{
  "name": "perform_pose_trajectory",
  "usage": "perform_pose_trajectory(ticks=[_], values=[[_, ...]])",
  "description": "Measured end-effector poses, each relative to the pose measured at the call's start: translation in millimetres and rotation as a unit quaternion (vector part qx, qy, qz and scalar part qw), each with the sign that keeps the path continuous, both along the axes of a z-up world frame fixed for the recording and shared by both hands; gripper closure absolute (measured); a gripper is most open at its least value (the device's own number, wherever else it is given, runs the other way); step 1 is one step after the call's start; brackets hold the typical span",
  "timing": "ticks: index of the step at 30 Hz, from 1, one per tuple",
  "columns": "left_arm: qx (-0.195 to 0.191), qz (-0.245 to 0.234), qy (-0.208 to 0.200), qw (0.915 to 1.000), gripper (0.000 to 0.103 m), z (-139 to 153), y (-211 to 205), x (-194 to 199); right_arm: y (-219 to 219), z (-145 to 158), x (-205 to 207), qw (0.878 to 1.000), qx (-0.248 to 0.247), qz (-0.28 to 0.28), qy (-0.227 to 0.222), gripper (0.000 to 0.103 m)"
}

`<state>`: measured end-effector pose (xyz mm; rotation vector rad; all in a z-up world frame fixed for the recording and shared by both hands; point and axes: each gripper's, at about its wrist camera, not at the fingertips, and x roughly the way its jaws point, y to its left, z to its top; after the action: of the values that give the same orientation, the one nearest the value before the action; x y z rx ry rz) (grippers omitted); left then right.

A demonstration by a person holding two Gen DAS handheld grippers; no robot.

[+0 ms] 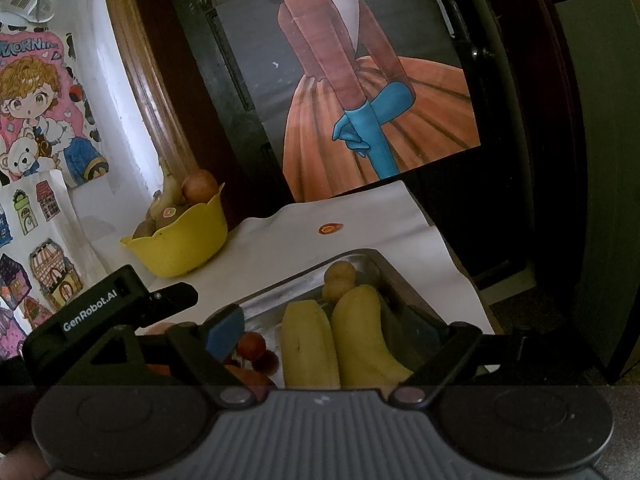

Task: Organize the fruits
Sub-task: 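Lower the red apple into the tray and open the left tool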

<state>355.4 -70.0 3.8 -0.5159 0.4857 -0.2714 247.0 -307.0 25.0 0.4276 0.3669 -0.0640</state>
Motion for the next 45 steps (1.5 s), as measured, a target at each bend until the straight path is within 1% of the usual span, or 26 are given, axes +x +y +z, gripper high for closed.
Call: perform_pose_trajectory(ticks=[11,13,16,19,23,25,27,32,38,45], values=[[0.005,0.006,0.020,0.9998,0.001,-4,1,7,1,0,0,1.000,0.000,-0.001,0.001,0.013],[0.008,0.003,0.018,0.9998,0.001,-4,1,7,2,-1,1,1.000,0.000,0.000,0.002,0.012],[0.015,-0.013,0.007,0.9998,0.001,-1,-3,4,3,-1,1,1.000,0.000,0.000,0.001,0.012],[0.009,-0.048,-0.003,0.9988,0.001,2,-8,2,2,-1,0,1.000,0.003,-0.005,-0.002,0.012],[0.013,-0.069,0.007,0.9975,0.001,-1,-16,6,-3,0,-3,1.000,0.011,-0.015,-0.009,0.012],[0.001,-0.073,0.021,0.9971,0.001,-5,-15,11,-4,1,-5,1.000,0.013,-0.018,-0.011,0.012],[-0.010,-0.070,0.026,0.9972,0.002,-6,-13,12,-7,1,-5,1.000,0.014,-0.018,-0.012,0.012],[-0.001,-0.065,0.012,0.9978,0.002,-5,-13,9,-8,1,-5,1.000,0.013,-0.017,-0.010,0.012],[-0.011,-0.043,-0.002,0.9990,0.001,-2,-7,4,-9,1,-5,1.000,0.013,-0.018,-0.007,0.012],[-0.009,-0.028,-0.011,0.9995,0.001,5,-3,-6,-9,1,-4,1.000,0.009,-0.013,-0.002,0.010]])
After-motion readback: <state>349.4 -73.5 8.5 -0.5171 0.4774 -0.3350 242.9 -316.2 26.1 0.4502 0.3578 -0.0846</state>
